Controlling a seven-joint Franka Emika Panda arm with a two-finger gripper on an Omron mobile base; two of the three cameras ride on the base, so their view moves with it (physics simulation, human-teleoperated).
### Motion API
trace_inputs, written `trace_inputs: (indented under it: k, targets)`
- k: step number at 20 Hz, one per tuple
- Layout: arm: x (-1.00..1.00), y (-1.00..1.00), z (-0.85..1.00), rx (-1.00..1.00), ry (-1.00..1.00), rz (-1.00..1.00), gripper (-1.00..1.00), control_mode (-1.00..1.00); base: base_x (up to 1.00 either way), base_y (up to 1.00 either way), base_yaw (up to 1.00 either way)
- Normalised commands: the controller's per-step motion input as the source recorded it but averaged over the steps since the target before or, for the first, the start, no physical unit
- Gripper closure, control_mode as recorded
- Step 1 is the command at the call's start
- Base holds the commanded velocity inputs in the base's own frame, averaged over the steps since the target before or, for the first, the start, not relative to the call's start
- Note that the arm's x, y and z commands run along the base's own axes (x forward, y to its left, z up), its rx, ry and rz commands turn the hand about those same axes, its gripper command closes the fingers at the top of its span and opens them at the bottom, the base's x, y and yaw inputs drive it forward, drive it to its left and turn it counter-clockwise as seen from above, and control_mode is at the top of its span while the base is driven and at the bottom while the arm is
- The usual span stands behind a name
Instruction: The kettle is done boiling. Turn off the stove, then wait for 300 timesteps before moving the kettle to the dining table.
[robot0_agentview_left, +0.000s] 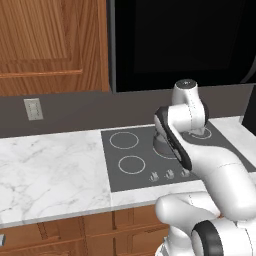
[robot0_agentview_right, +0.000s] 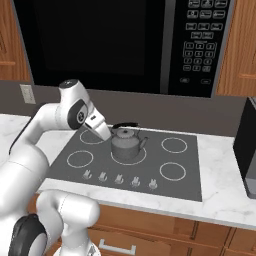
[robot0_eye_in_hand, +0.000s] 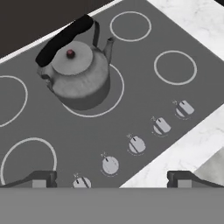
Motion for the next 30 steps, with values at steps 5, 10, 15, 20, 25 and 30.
trace_inputs:
  k: [5, 10, 15, 20, 25, 30]
  targets:
    - [0.18, 0.0, 0.0, 0.0, 0.0, -0.05, -1.0, -1.0, 0.0, 0.0, 0.0]
    - [0.19, 0.0, 0.0, 0.0, 0.0, -0.03, -1.0, -1.0, 0.0, 0.0, 0.0]
    - [0.1, 0.0, 0.0, 0.0, 0.0, -0.02, -1.0, -1.0, 0.0, 0.0, 0.0]
    - [0.01, -0.04, -0.02, 0.0, -0.01, 0.0, -1.0, -1.0, 0.0, 0.0, 0.0]
    - [0.0, -0.01, -0.01, 0.0, -0.01, 0.0, -1.0, -1.0, 0.0, 0.0, 0.0]
    - [0.0, 0.0, -0.02, 0.0, -0.02, 0.0, -1.0, -1.0, 0.0, 0.0, 0.0]
